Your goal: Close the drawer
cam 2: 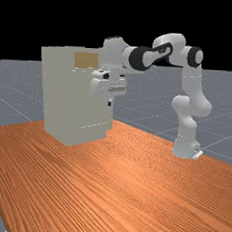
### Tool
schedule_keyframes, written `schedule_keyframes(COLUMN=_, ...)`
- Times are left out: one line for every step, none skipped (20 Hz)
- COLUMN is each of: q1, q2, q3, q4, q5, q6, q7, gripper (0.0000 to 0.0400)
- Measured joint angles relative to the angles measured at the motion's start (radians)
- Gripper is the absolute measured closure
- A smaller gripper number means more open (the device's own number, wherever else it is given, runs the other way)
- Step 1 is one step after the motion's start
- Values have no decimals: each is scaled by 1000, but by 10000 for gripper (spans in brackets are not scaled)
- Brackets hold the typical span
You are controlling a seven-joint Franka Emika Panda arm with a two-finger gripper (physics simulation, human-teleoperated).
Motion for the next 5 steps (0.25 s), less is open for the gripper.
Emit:
schedule_keyframes(q1=-24, q2=11, q3=-15, q4=15, q5=6, q6=-3, q7=-45, gripper=400)
schedule_keyframes(q1=-65, q2=53, q3=-30, q4=78, q5=26, q6=-17, q7=-238, gripper=400)
schedule_keyframes(q1=-118, q2=114, q3=-46, q4=170, q5=47, q6=-46, q7=-369, gripper=400)
schedule_keyframes(q1=-191, q2=211, q3=-56, q4=320, q5=71, q6=-101, q7=-505, gripper=400)
schedule_keyframes(q1=-273, q2=349, q3=-61, q4=547, q5=92, q6=-191, q7=-598, gripper=400)
